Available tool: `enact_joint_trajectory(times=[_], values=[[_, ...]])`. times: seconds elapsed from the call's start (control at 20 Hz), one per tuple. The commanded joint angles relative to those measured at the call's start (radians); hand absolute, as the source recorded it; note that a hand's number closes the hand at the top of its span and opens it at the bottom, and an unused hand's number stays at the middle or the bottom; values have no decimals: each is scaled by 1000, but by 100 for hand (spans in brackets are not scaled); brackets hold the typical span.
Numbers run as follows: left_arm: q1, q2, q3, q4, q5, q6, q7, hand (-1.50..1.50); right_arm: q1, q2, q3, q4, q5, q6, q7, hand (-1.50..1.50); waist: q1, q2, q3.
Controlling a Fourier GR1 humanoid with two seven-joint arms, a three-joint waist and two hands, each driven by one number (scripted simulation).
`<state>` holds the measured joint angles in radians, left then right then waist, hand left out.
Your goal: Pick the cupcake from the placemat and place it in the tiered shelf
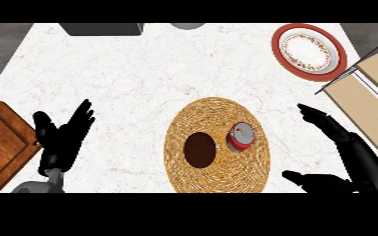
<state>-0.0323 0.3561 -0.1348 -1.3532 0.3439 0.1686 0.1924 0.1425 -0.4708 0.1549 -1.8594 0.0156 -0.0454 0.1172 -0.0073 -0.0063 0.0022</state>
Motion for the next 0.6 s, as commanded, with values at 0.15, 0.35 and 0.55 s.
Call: enact_joint_trajectory(times=[0.15, 0.35, 0.55], values=[[-7, -23, -4, 62, -14, -25, -5, 0, -79, -47, 134, -296, 49, 74, 412, -150, 6, 6, -5], [-23, 4, 23, -24, -6, -3, 90, 0, -109, -38, 206, -364, 119, 94, 616, -150, 8, 4, -3], [-53, 18, 39, 9, 9, -49, 88, 0, -334, 106, 355, -300, 325, 9, 901, -150, 23, 6, -5]])
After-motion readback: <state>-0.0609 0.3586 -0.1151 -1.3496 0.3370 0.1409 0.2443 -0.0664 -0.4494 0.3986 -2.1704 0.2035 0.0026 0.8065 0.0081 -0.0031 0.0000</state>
